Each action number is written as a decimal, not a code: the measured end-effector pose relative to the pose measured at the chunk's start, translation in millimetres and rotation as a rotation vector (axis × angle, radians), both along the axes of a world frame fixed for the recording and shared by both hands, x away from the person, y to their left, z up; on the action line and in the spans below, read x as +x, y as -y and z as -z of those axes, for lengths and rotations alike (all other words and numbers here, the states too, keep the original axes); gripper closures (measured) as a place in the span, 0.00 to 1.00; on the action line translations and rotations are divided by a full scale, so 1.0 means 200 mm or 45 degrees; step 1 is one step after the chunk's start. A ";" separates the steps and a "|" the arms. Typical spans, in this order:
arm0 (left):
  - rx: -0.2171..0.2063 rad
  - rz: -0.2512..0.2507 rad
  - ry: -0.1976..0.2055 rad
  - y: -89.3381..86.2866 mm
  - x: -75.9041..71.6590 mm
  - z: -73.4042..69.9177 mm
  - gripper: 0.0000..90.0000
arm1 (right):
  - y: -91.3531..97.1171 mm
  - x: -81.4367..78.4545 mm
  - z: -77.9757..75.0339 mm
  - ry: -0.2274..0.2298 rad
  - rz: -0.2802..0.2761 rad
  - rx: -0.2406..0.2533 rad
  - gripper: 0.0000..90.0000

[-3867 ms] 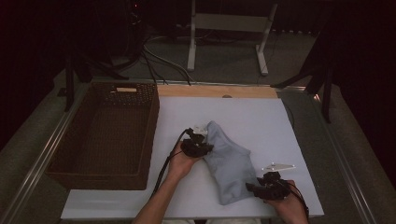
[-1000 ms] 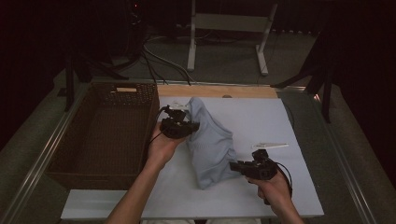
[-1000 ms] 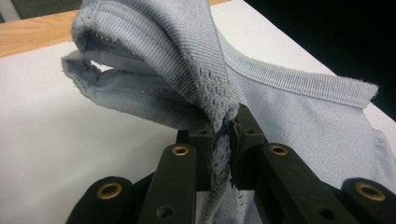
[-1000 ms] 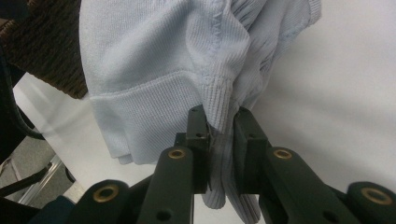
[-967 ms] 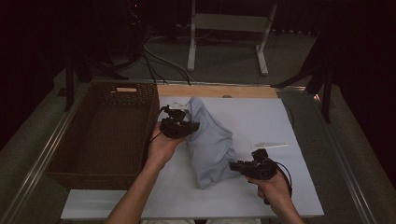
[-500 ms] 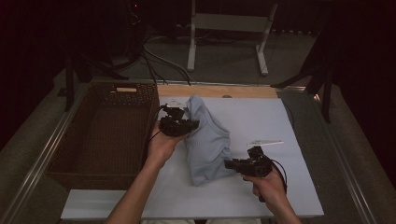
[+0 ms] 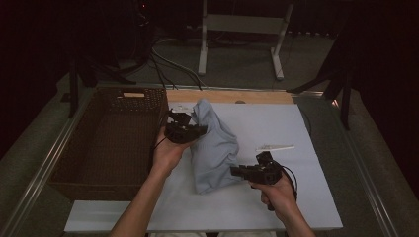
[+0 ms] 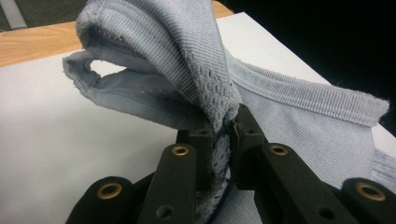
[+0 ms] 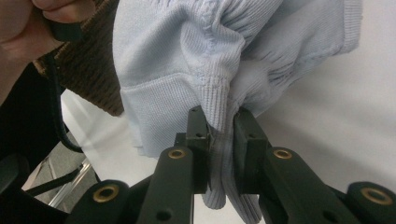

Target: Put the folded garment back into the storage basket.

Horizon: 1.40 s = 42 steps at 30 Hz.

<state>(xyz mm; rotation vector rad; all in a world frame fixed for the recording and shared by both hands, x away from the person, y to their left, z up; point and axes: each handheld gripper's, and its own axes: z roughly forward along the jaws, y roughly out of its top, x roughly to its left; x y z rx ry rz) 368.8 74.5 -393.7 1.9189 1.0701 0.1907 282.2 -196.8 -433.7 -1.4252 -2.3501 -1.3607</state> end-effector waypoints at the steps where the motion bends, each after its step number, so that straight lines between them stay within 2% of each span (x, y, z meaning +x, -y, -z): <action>1: -0.002 -0.001 -0.001 0.00 0.00 0.00 0.93 | -0.01 0.00 0.00 0.002 -0.003 0.004 0.88; 15: -0.042 -0.029 0.013 -0.04 -0.03 -0.05 0.93 | -0.05 0.01 -0.05 0.018 -0.032 0.043 0.88; 23: -0.039 -0.042 0.024 -0.08 -0.05 -0.09 0.93 | -0.07 0.01 -0.08 0.037 -0.051 0.046 0.88; 42: -0.059 -0.061 0.033 -0.16 -0.02 -0.12 0.93 | -0.18 0.04 -0.14 0.068 -0.089 0.062 0.88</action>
